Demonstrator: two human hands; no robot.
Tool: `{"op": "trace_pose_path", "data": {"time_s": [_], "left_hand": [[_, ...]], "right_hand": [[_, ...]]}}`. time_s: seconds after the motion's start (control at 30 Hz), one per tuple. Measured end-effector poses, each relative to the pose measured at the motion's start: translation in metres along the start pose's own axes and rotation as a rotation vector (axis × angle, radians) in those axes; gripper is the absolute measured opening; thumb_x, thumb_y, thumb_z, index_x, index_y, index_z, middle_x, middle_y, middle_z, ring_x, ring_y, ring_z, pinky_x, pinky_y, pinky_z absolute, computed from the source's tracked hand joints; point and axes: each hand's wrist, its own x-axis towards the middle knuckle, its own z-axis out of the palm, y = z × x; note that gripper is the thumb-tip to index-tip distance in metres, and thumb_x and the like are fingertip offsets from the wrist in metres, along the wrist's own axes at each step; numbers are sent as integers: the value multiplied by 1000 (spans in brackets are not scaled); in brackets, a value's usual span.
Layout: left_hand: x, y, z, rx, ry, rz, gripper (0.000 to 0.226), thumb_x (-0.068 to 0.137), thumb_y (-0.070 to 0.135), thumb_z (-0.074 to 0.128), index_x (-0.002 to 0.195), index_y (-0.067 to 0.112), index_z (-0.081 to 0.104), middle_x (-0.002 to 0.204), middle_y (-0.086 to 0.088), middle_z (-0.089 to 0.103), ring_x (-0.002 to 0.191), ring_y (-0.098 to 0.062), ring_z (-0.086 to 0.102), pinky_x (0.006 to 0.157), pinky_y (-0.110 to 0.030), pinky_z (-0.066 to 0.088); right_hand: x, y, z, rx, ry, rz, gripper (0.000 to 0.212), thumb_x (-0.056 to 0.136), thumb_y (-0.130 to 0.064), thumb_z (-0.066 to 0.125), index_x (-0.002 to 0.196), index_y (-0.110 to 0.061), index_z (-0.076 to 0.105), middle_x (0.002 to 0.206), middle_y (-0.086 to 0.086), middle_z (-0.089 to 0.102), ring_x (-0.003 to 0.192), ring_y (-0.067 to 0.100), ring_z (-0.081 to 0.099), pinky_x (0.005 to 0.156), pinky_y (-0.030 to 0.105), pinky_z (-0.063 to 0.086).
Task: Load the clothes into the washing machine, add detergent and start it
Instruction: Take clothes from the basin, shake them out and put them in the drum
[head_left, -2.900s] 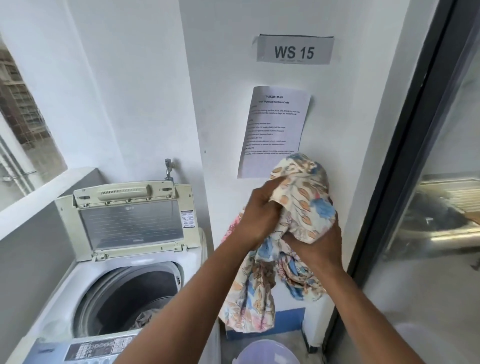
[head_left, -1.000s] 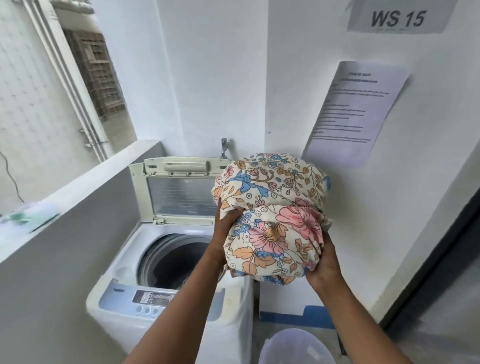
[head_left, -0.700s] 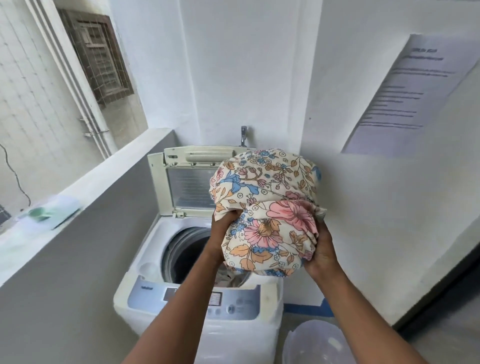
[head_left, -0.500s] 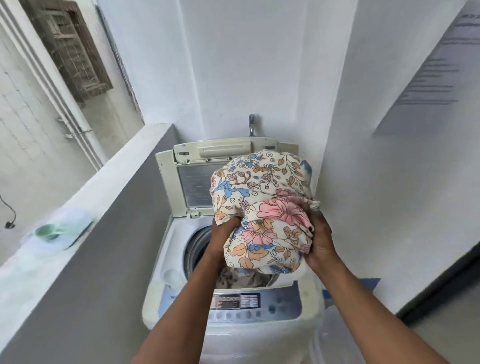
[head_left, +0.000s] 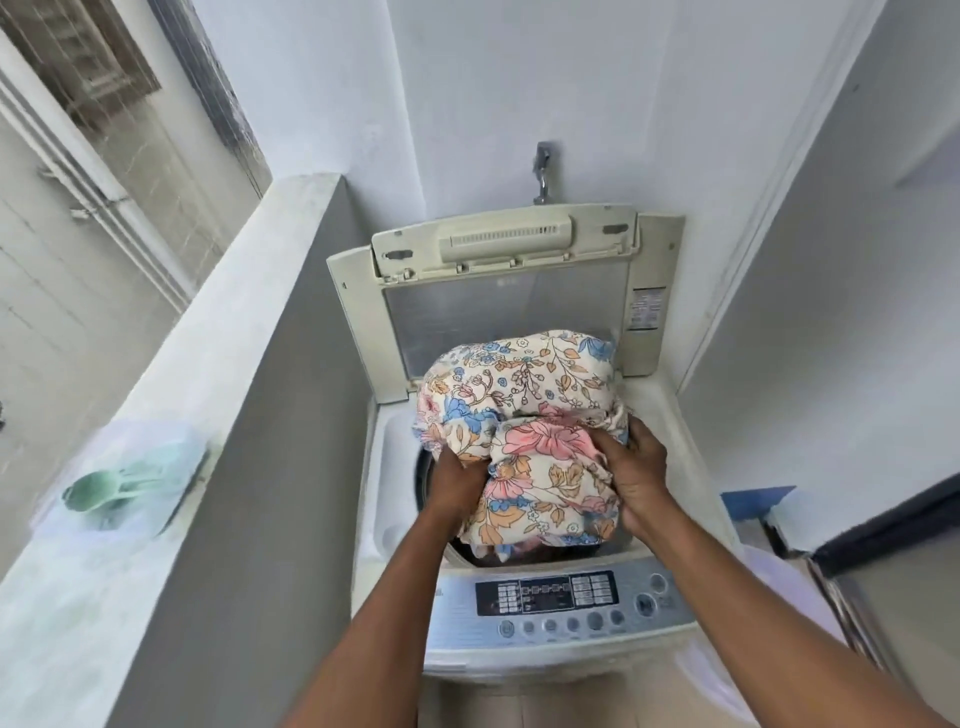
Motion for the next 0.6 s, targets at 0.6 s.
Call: {"op": "trace_pose_path", "data": {"time_s": [0.6], "left_hand": [[57,-50,23,340,-193,-209,47,95,-15,41,140,-3,51,133,-22,63,126,-41,58,102,-45,52]], "right_hand": [[83,140,8,-650,78,145,24,96,-23,71,119,-18,68,106,2,77,93,23,73,78,41,63]]}}
